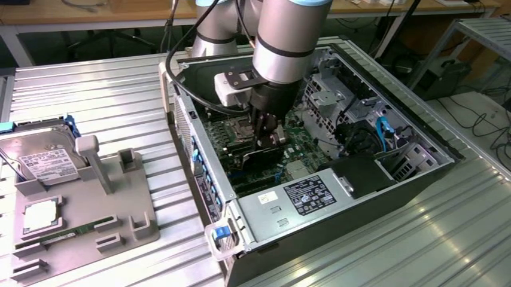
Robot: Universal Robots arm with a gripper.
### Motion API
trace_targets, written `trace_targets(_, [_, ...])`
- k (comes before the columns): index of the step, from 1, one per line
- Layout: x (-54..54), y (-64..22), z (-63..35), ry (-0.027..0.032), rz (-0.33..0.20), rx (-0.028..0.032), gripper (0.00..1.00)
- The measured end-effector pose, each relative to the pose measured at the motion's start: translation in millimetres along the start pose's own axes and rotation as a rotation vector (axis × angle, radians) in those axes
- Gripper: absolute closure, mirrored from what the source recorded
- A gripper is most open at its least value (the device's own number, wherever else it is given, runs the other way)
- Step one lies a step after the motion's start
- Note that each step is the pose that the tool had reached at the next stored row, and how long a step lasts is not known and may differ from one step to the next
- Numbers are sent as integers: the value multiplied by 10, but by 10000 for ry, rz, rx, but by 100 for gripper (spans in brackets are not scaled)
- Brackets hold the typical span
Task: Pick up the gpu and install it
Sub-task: 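Insert the gpu into the slot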
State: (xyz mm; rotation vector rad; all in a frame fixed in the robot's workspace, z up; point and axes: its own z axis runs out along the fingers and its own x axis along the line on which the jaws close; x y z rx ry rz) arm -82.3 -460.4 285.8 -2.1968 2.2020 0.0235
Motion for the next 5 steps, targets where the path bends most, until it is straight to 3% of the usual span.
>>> trace_targets(5, [0, 0, 0, 0, 0, 0, 89])
